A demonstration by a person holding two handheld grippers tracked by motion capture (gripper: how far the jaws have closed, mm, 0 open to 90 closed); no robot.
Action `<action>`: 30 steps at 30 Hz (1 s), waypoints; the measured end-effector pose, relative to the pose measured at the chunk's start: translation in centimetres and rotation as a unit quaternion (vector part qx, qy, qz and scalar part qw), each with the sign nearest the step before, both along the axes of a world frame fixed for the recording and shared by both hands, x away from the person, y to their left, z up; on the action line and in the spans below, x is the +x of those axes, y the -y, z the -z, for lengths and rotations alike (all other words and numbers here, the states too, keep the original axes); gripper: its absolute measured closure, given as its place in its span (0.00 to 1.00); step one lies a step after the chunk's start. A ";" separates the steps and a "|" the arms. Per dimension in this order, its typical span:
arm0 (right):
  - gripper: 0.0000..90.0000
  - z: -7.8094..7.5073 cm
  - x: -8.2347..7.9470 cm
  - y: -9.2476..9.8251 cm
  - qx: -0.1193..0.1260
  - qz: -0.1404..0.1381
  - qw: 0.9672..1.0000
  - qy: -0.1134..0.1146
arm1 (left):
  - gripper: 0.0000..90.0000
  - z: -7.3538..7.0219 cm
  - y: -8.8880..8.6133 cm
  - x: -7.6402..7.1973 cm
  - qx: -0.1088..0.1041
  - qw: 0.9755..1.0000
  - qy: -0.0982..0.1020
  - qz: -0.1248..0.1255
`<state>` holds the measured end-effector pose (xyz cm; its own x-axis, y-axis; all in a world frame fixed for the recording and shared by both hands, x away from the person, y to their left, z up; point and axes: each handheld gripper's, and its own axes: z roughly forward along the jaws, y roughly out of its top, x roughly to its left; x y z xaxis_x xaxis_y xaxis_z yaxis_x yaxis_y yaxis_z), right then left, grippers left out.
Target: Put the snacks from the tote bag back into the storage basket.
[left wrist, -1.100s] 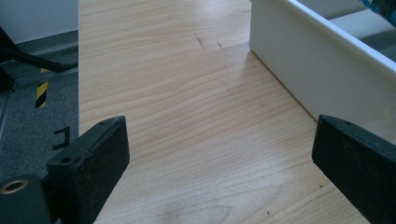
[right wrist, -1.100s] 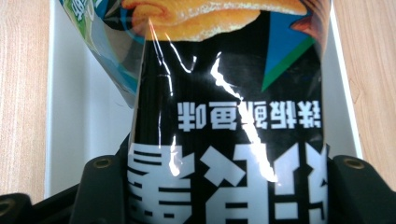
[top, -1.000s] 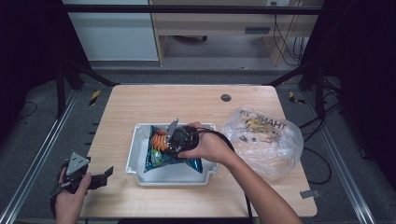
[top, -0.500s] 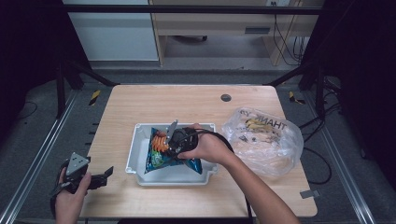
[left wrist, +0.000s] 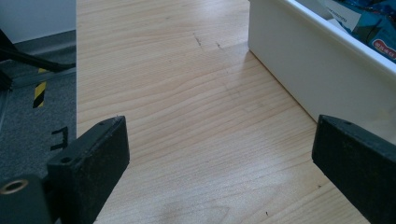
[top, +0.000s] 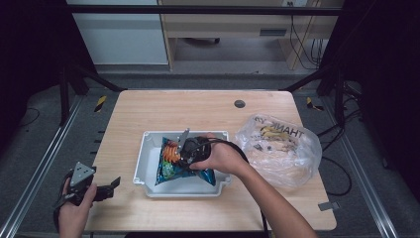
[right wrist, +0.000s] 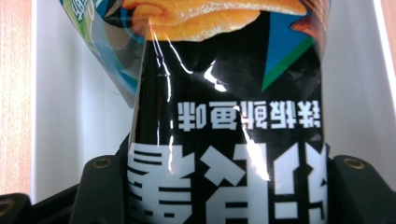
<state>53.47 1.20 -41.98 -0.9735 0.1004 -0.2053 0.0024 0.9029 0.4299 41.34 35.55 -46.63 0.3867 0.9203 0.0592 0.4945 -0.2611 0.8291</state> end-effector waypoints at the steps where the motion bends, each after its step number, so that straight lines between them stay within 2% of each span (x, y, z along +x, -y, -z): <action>1: 0.44 0.1 0.0 0.0 -0.001 0.001 1.000 -0.001 | 0.04 0.0 0.0 0.0 0.000 1.000 0.000 0.000; 23: 0.41 0.6 0.2 -0.4 0.000 0.002 1.000 -0.001 | 0.04 0.0 0.0 -0.1 0.001 1.000 0.000 0.001; 26: 0.33 0.7 0.2 -0.4 0.005 0.005 1.000 0.007 | 0.04 0.0 0.0 -0.1 0.002 1.000 -0.001 0.000; 30: 0.22 0.3 0.1 -0.3 0.019 0.009 1.000 0.001 | 0.04 0.0 -0.1 0.0 -0.001 1.000 -0.001 0.001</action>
